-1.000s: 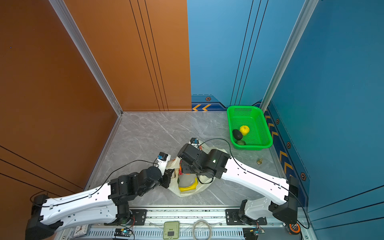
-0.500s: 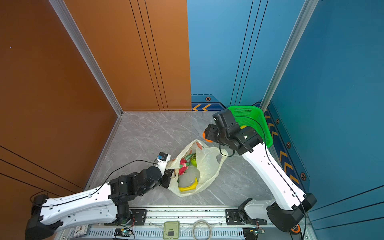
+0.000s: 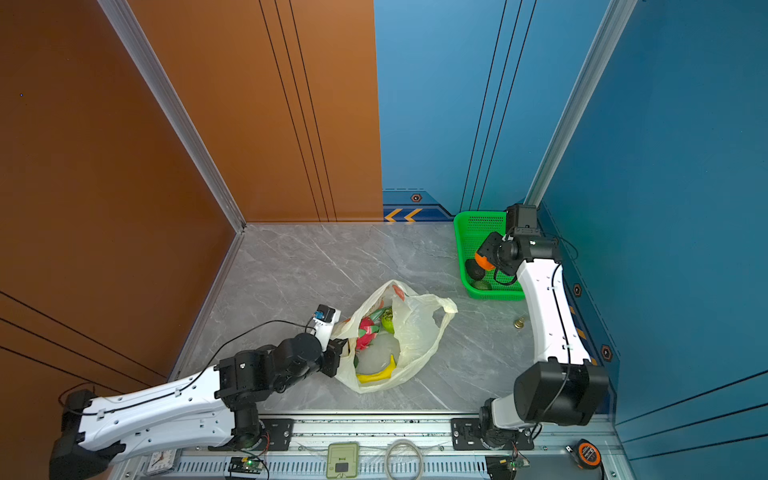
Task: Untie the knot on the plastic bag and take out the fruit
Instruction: 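Carry the orange to the green basket and open the right gripper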
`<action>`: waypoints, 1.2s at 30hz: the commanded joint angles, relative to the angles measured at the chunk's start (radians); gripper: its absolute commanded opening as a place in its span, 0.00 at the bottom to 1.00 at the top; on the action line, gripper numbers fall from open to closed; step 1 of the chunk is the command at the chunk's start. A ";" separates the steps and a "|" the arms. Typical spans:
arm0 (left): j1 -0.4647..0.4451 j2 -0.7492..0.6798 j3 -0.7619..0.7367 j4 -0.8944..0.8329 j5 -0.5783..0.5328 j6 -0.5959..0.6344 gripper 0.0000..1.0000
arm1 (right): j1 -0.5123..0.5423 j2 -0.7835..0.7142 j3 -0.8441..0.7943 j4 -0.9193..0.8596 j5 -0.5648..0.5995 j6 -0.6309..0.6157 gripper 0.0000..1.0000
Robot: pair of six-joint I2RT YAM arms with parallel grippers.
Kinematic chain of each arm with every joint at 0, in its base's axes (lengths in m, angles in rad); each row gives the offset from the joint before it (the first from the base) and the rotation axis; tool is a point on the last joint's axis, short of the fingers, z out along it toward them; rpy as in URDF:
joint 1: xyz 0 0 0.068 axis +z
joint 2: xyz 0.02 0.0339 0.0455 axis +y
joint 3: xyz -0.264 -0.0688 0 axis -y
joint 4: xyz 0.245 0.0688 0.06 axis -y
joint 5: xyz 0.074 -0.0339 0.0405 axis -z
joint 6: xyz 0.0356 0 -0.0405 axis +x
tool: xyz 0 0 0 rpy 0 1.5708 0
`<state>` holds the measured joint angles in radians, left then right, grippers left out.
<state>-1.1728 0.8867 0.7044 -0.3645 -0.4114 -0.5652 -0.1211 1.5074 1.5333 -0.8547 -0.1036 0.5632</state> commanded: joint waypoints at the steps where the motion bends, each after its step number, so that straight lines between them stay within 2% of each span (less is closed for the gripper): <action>1: -0.002 0.009 0.023 -0.017 -0.005 0.013 0.00 | -0.059 0.087 -0.001 0.070 -0.005 -0.062 0.36; 7: -0.002 0.016 0.024 -0.017 -0.011 0.004 0.00 | -0.128 0.261 0.068 0.095 0.013 -0.089 0.37; 12: -0.002 0.026 0.032 -0.017 -0.015 0.002 0.00 | -0.135 0.374 0.117 0.094 0.042 -0.103 0.39; 17: 0.004 0.043 0.047 -0.014 -0.019 0.007 0.00 | -0.131 0.428 0.117 0.096 0.042 -0.090 0.51; 21: 0.008 0.051 0.048 -0.005 -0.020 0.005 0.00 | -0.124 0.433 0.113 0.095 0.047 -0.095 0.66; 25: 0.008 0.051 0.047 -0.005 -0.023 0.004 0.00 | -0.122 0.410 0.104 0.094 0.056 -0.100 0.77; 36: 0.008 0.043 0.044 -0.014 -0.025 0.009 0.00 | -0.081 0.273 0.071 0.041 0.033 -0.125 0.84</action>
<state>-1.1706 0.9337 0.7277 -0.3634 -0.4122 -0.5655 -0.2276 1.8709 1.6165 -0.7734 -0.0753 0.4656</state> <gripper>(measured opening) 0.044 0.841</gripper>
